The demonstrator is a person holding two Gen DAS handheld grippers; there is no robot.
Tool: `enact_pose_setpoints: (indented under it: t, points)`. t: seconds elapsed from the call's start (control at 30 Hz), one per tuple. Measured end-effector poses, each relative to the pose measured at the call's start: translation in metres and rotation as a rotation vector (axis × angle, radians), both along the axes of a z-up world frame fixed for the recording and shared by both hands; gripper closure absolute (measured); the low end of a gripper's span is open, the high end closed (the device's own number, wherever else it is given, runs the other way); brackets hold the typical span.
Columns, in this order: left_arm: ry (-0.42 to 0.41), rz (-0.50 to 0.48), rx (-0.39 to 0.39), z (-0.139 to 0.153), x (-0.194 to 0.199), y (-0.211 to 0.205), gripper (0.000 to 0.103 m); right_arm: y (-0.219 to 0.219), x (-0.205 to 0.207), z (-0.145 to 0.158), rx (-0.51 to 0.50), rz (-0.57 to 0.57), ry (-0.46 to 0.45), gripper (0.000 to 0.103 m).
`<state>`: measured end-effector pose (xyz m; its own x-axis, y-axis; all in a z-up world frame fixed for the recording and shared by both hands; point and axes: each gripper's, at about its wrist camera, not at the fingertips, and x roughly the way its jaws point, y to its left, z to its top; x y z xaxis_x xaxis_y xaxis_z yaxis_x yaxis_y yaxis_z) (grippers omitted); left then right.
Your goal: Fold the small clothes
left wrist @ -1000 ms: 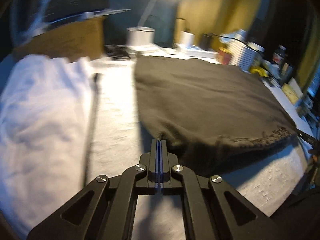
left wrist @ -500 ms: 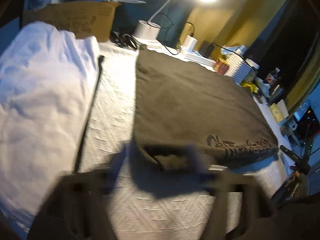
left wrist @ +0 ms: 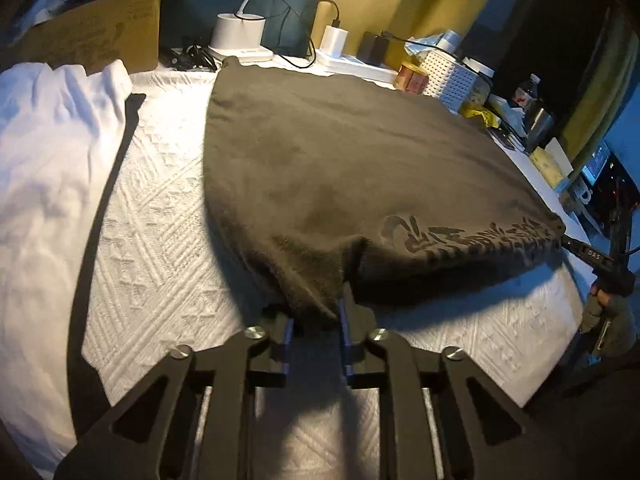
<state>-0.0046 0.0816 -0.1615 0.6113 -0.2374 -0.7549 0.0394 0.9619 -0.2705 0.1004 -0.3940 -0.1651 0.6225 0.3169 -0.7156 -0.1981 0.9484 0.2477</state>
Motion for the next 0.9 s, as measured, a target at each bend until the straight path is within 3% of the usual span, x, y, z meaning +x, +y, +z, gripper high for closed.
enact_pose_setpoints:
  t: [0.27,0.67,0.83,0.9]
  points:
    - [0.015,0.022,-0.033,0.010,-0.018,0.016,0.094,-0.005,-0.038,0.024,-0.154,-0.044,-0.097,0.096]
    - [0.059,-0.043,-0.052,0.003,-0.042,0.027,0.094,-0.001,-0.084,0.008,-0.289,-0.021,-0.032,0.097]
    - [0.081,-0.034,-0.034,0.007,-0.045,0.032,0.089,0.002,-0.085,0.005,-0.331,-0.006,0.010,0.096]
    - [0.055,-0.017,-0.027,0.015,-0.048,0.038,0.078,0.003,-0.083,0.006,-0.341,-0.006,0.018,0.096]
